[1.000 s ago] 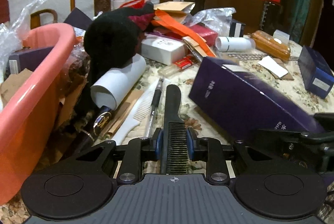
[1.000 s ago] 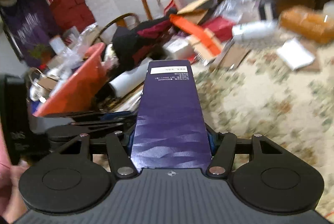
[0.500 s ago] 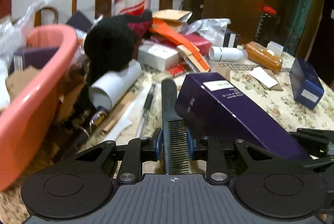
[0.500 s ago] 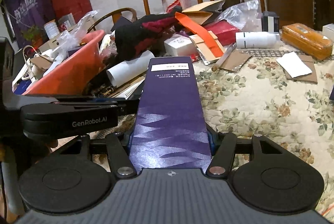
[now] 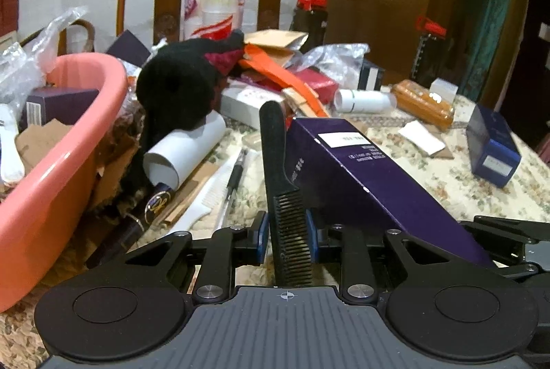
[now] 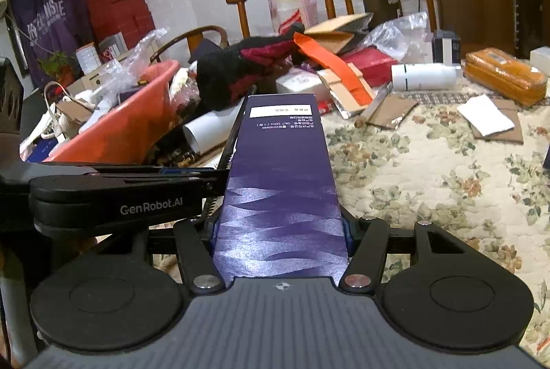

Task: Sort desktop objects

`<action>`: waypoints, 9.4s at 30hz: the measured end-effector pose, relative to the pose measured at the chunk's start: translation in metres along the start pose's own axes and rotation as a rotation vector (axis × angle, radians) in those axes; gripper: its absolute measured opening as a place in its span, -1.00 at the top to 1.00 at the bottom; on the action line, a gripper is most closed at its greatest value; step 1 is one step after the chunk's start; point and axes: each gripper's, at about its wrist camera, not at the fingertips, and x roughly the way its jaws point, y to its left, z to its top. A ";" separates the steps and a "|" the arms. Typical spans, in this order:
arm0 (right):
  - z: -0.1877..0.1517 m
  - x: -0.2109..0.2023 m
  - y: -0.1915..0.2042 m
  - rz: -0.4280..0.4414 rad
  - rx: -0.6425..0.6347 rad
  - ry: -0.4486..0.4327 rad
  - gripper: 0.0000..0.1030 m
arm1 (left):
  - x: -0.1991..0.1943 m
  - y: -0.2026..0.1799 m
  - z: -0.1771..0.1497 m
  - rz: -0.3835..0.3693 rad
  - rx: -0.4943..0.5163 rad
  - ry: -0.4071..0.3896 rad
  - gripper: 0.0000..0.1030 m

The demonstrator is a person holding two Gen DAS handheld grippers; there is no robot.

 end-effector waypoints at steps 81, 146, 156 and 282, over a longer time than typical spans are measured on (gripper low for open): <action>0.017 -0.006 -0.056 -0.209 0.136 0.025 -0.26 | 0.046 -0.054 0.001 0.088 0.060 0.175 -0.22; 0.004 0.000 0.000 0.040 0.022 0.134 -0.24 | -0.024 0.032 -0.014 0.026 -0.038 0.130 0.52; 0.003 -0.002 -0.004 0.068 0.024 0.130 -0.25 | -0.012 0.010 -0.029 0.044 0.080 0.169 0.58; 0.039 0.100 0.073 0.006 0.015 0.178 -0.40 | -0.105 0.071 0.016 0.161 0.083 -0.437 -0.87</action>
